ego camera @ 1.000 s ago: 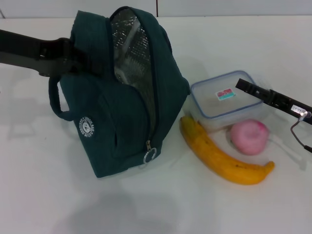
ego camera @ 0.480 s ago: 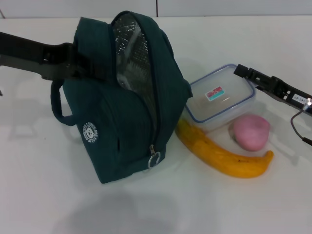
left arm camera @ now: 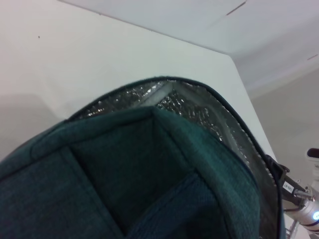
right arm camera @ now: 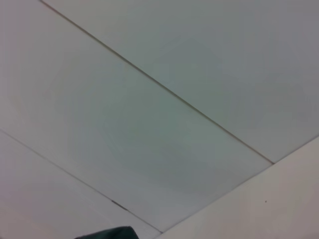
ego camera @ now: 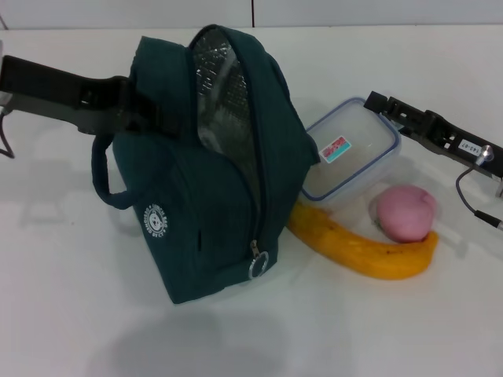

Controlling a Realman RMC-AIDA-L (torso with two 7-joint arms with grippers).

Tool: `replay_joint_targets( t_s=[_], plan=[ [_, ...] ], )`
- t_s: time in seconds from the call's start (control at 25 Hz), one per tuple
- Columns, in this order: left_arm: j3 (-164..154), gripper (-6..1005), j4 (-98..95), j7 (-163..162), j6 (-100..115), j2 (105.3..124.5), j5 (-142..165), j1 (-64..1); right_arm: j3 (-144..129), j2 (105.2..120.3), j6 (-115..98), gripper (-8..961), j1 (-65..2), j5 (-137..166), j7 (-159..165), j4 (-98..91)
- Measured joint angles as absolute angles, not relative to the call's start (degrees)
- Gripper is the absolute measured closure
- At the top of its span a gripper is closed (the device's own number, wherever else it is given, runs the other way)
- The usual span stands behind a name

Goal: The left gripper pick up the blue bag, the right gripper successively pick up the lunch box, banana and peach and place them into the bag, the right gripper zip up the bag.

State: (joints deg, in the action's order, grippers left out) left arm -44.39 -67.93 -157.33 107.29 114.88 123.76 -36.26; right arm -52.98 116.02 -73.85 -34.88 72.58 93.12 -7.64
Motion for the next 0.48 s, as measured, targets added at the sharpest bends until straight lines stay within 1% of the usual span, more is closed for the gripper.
replay_joint_targets(
  t_s=[0.44, 0.48],
  plan=[
    [-44.38, 962, -66.51, -156.37, 106.61, 114.41, 123.76, -36.74, -52.98, 116.01, -72.22, 196, -34.89, 72.02, 94.73, -7.55],
    [-44.39, 962, -66.50, -156.30, 106.61, 114.41, 123.75, -36.75, -53.02, 116.01, -72.19, 222, -34.89, 71.96, 94.74, -7.58]
  ],
)
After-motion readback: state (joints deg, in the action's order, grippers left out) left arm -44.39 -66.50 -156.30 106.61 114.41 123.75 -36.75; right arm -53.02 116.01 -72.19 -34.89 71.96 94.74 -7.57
